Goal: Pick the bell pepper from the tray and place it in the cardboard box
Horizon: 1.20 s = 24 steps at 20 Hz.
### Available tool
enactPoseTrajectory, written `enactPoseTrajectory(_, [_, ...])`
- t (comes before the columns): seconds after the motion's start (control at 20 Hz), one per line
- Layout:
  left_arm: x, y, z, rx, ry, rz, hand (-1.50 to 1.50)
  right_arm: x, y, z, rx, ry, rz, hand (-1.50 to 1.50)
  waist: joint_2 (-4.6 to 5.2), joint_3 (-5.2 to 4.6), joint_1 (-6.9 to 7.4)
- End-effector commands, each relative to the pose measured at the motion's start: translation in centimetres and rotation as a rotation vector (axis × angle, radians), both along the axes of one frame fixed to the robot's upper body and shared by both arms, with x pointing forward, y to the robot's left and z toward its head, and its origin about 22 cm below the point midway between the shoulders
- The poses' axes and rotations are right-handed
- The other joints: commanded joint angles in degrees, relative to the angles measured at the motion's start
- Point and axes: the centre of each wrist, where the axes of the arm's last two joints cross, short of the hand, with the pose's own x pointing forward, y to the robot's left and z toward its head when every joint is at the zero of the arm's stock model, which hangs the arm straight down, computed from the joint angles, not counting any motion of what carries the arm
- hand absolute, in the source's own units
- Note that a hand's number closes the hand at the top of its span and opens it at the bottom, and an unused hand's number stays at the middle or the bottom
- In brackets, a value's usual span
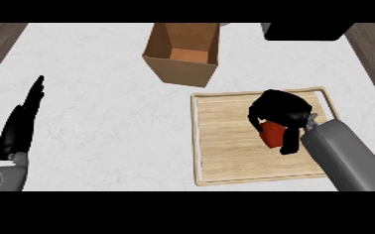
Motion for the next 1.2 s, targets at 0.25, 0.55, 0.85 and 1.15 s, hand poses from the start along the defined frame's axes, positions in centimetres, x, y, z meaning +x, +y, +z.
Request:
enactPoseTrajectory(0.25, [1.0, -1.2, 1.3, 0.002, -0.048, -0.063, 0.0, 7.9, -8.6, 6.4, 0.144, -0.142, -0.249, 1.5, 2.31, 0.71, 4.95])
enactPoseTrajectory(0.55, [1.2, -2.6, 0.3, -0.009, -0.022, -0.075, 0.0, 9.6, -10.4, 8.6, 0.212, -0.338, -0.312, 1.5, 2.2, 0.68, 4.63])
enactPoseTrajectory(0.85, [1.5, -1.3, 1.0, -0.006, -0.026, -0.061, 0.0, 11.3, -9.2, 12.7, 0.46, -0.498, -0.203, 1.5, 1.76, 0.62, 3.61])
enactPoseTrajectory(1.15, [0.8, -1.7, 0.0, -0.011, -0.018, -0.058, 0.0, 13.3, -5.3, 15.1, 0.557, -0.424, -0.081, 1.5, 1.45, 0.49, 3.43])
